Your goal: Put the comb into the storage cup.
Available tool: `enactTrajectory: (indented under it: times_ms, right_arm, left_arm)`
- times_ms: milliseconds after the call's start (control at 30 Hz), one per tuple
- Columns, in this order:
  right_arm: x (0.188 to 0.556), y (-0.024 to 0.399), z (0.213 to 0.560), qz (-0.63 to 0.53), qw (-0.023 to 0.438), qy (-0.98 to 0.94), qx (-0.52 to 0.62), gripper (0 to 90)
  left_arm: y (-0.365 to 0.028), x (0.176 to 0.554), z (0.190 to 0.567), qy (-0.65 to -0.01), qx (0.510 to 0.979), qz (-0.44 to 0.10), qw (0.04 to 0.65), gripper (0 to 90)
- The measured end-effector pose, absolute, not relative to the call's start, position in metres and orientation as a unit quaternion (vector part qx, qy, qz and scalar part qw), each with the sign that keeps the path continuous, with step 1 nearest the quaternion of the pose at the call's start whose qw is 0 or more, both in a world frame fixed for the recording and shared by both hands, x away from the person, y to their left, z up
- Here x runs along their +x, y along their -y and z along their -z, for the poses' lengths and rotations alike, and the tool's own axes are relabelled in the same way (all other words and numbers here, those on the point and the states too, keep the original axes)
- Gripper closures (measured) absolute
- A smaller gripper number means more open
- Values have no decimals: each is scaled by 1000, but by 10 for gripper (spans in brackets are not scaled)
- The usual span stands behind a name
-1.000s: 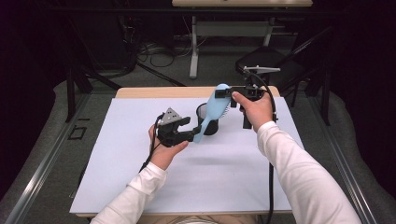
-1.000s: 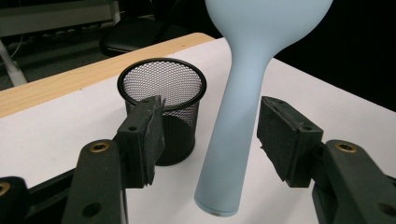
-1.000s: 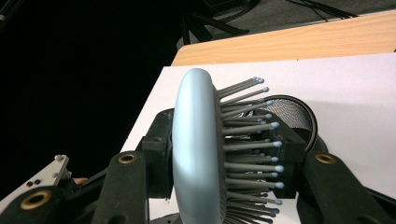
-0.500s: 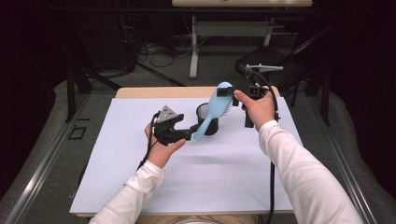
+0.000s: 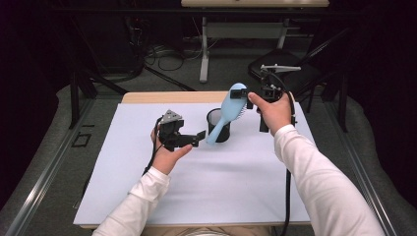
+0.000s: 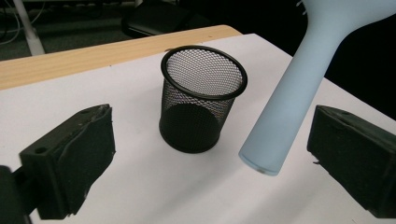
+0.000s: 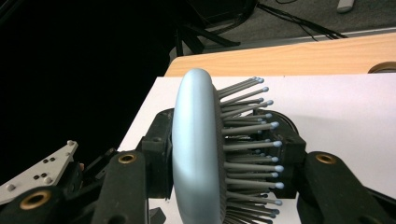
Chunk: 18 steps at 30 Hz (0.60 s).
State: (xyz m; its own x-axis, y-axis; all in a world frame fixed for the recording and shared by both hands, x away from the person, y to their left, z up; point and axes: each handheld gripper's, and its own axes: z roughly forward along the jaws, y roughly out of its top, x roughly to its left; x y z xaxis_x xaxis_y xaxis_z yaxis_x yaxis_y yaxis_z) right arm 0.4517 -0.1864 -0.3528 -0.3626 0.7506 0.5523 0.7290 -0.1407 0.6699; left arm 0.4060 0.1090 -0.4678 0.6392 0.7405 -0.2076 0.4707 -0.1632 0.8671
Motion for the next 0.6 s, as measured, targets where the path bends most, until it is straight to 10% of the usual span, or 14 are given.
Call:
enactTrajectory:
  times_ms: [600]
  right_arm:
    - [452,192,339,-504,35,-654,563,517]
  left_arm:
    - [-118,411,466,-402,763,-131,489,5]
